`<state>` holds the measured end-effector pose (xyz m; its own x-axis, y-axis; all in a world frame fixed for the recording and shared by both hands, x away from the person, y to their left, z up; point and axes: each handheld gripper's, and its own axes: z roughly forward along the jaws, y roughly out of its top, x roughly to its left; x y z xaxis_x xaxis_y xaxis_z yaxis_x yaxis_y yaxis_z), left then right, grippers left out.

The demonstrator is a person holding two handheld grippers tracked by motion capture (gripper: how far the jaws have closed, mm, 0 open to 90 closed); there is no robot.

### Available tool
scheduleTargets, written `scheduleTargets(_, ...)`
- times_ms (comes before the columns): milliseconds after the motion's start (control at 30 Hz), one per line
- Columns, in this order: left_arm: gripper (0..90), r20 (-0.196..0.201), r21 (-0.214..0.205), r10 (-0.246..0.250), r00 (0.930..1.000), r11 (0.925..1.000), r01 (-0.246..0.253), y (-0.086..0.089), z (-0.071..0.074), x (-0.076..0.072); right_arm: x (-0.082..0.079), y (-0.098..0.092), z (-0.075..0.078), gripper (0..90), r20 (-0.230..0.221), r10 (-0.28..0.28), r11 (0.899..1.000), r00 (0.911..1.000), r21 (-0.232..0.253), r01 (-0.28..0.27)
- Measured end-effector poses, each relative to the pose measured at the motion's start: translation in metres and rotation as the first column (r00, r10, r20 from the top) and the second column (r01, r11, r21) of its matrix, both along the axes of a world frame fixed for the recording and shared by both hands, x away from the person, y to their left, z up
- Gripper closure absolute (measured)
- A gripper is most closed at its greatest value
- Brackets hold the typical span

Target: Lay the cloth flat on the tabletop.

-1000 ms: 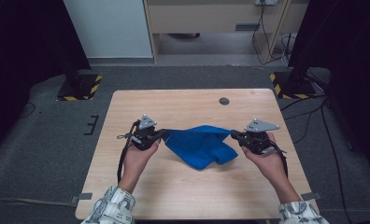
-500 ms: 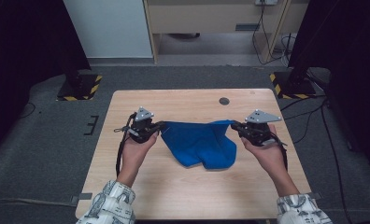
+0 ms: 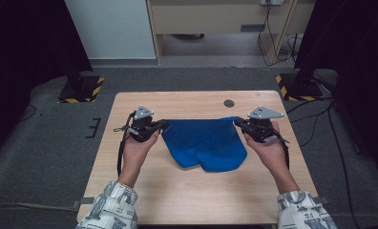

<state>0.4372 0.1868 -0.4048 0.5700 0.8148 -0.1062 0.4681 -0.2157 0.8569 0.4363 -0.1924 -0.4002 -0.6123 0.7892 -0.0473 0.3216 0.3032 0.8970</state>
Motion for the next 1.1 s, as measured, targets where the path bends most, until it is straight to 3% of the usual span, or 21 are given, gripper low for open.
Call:
scheduleTargets(733,83.4,-0.003,0.017,-0.026,0.9997,0.9995,0.026,-0.024,-0.012,0.009,-0.003,-0.029,0.006,88.8,-0.007,-0.051,0.999,0.9987,0.008,0.051)
scheduleTargets(933,83.1,-0.012,0.003,-0.026,0.9996,0.9997,0.026,-0.026,-0.016,0.009,-0.003,-0.031,0.006,88.9,-0.012,-0.055,0.998,0.9984,-0.001,0.055)
scheduleTargets(1100,85.6,0.006,-0.005,-0.035,0.9994,0.9994,0.035,-0.027,-0.012,0.004,-0.004,-0.034,0.007,88.8,-0.017,-0.055,0.998,0.9983,0.003,0.056)
